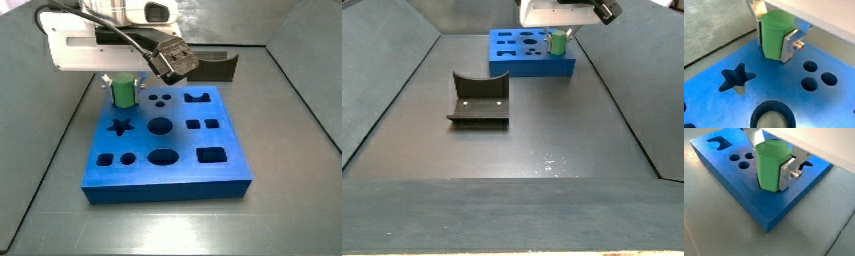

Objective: Pick up the hexagon object. Move up. Move to above the board. Insert the hexagon object.
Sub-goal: Insert the hexagon object.

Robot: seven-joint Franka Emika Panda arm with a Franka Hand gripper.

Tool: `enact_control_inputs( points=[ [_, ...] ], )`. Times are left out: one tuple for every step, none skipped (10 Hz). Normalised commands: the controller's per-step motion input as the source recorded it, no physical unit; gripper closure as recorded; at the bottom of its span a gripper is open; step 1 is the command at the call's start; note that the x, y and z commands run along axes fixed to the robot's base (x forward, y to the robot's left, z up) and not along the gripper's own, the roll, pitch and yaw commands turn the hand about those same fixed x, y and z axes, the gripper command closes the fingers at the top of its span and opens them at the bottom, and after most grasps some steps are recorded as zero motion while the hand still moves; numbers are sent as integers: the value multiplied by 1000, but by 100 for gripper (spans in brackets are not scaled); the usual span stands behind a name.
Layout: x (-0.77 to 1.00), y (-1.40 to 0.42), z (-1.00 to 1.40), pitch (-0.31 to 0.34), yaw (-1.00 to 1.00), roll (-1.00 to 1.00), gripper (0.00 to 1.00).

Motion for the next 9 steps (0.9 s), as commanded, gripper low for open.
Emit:
enact_control_inputs(
  points=[
    [0,0,0,6,0,0,100],
    [249,9,-1000,0,-169,314,100],
    [237,0,-1000,0,-157,180,100],
    [266,0,-1000,-51,-89,120,100],
    [274,0,-1000,-57,-74,117,100],
    [120,3,-363,-237,-103,0,100],
    [0,0,0,-31,0,0,100],
    [0,0,0,-40,0,0,100],
    [0,0,-57,-157,0,14,100]
  ],
)
